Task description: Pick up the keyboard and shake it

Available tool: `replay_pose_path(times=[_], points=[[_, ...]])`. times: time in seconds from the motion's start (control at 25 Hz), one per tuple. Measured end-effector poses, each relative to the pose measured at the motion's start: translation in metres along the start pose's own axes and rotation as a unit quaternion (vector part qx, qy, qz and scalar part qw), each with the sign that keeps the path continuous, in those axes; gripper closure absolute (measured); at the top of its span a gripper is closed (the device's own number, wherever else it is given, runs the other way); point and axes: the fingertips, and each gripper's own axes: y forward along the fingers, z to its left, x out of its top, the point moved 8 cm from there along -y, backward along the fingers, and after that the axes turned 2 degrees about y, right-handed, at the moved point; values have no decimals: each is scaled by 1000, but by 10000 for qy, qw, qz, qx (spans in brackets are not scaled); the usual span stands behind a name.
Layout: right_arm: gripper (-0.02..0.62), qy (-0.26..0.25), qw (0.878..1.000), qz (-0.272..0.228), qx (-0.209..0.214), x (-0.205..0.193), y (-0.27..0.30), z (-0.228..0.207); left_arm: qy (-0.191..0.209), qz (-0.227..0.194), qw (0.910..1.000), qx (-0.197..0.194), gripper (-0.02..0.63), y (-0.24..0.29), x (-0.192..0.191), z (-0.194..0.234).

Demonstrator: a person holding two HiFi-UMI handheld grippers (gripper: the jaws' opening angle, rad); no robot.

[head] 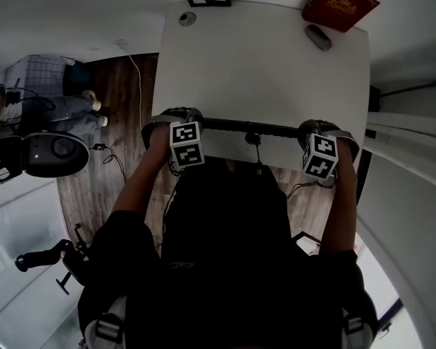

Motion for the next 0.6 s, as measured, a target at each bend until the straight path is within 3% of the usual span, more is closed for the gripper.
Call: replay_pose_path(times=[0.36,0.6], points=[[511,145,9998,-76,101,-3,20,-8,291,129,9995,-68,518,8,1,14],[484,412,9980,-211,-422,-6,19,-18,242,114,9991,-322,518,10,2,31]])
